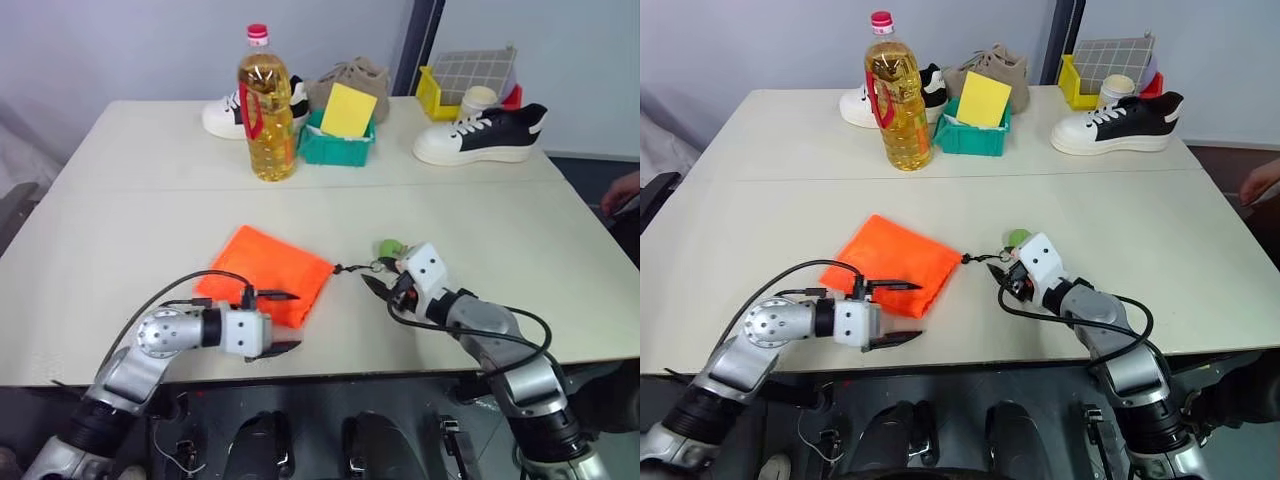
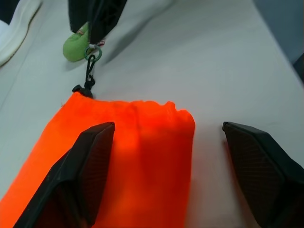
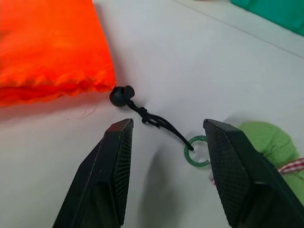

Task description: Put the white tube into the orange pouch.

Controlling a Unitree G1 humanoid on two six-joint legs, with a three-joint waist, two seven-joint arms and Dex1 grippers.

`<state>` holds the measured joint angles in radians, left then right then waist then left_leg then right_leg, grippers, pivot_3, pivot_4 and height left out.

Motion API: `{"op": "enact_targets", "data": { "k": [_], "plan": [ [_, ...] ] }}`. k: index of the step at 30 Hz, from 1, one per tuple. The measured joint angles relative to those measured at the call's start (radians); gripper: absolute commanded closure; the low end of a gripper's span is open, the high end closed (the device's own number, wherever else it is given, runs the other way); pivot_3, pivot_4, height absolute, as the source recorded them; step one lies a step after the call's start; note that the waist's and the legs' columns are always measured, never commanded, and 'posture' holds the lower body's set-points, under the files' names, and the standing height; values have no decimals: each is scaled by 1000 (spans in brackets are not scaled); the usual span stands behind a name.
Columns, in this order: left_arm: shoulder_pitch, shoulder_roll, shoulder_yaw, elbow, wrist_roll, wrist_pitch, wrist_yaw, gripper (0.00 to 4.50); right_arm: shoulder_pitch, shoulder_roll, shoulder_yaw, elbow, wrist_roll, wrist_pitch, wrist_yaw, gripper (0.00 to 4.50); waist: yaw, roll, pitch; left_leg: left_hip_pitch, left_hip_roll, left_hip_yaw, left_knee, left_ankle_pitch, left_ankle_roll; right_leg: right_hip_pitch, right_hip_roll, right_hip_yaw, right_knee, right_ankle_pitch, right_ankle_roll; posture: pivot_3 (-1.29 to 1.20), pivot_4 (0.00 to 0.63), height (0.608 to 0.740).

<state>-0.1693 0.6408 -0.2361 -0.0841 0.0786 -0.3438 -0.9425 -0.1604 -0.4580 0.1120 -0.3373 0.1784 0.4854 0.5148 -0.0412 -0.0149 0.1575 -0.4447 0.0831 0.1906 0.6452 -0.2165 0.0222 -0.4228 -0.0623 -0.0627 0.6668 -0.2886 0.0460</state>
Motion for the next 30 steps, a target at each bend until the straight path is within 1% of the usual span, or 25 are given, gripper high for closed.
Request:
{"op": "enact_targets", "data": {
  "k": [5, 10, 14, 16, 20, 24, 26, 27, 28, 29, 30],
  "plan": [
    [-16, -13, -9, 23, 42, -22, 50, 4453, -2, 2, 0, -2, 0, 5, -1, 2061, 0, 0, 0, 0, 0, 0, 0, 0, 0, 0, 0, 0, 0, 1, 1, 0, 150, 740],
    [-18, 1, -3, 33, 32, -48, 60, 4453, -15, 3, 0, -2, -2, 5, -1, 2061, 0, 0, 0, 0, 0, 0, 0, 0, 0, 0, 0, 0, 0, 1, 1, 0, 150, 740],
    [37, 74, 72, 79, -24, -94, 60, 4453, -17, 4, 0, 0, -5, 4, 0, 2061, -4, 0, 0, 0, 1, 0, 0, 0, 0, -1, 0, 0, 1, 1, 1, 0, 150, 740],
    [61, 118, 118, 124, -52, -119, 59, 4453, -17, 4, -1, 1, -7, 4, 1, 2061, -3, 0, 0, 0, 1, 0, 0, 0, 0, -1, 0, 0, 1, 0, 1, 0, 150, 740],
    [97, 173, 195, 225, -90, -180, 60, 4453, -19, 5, 0, 12, -9, -3, 5, 2061, -2, 0, 0, 0, 1, 0, 0, -1, -1, -3, 0, 0, 0, -1, -2, 0, 150, 740],
    [107, 185, 242, 269, -124, -195, 59, 4453, -20, -2, 1, 28, -22, -14, 17, 2061, 0, 0, 0, 0, 1, 0, 0, -2, -2, -4, -1, 0, 0, -1, -2, 0, 150, 740],
    [116, 183, 247, 260, -153, -173, 53, 3942, -20, -16, 4, 31, -23, -13, 41, 1555, -1, 0, 0, 0, 1, 0, 0, -2, -2, -3, -1, 0, 0, -1, -2, 0, 150, 740],
    [132, 176, 256, 229, -206, -109, 44, 3650, -17, -42, 6, 30, -17, -13, 72, 1240, -1, 0, 0, 0, 1, 0, 0, -1, -1, -1, -1, 0, 0, -1, -2, 0, 150, 740],
    [141, 174, 258, 206, -241, -65, 36, 3121, -13, -58, 8, 30, -15, -12, 91, 680, -1, 0, 0, 0, 1, 0, 0, 0, 0, -1, -1, 0, 0, -1, -2, 0, 150, 740],
    [157, 173, 263, 171, -290, 4, 26, 2722, -10, -72, 10, 29, -12, -12, 114, 333, -1, 0, 0, 0, 1, 0, 0, 0, 0, 0, -1, 0, 0, -1, -2, 0, 150, 740],
    [171, 175, 268, 135, -336, 71, 15, 2197, -6, -78, 15, 24, -9, -12, 130, 0, -2, 0, 0, 0, 1, 0, 0, 0, 0, 0, 0, 0, 0, -1, -1, 0, 150, 740]
  ]
}}
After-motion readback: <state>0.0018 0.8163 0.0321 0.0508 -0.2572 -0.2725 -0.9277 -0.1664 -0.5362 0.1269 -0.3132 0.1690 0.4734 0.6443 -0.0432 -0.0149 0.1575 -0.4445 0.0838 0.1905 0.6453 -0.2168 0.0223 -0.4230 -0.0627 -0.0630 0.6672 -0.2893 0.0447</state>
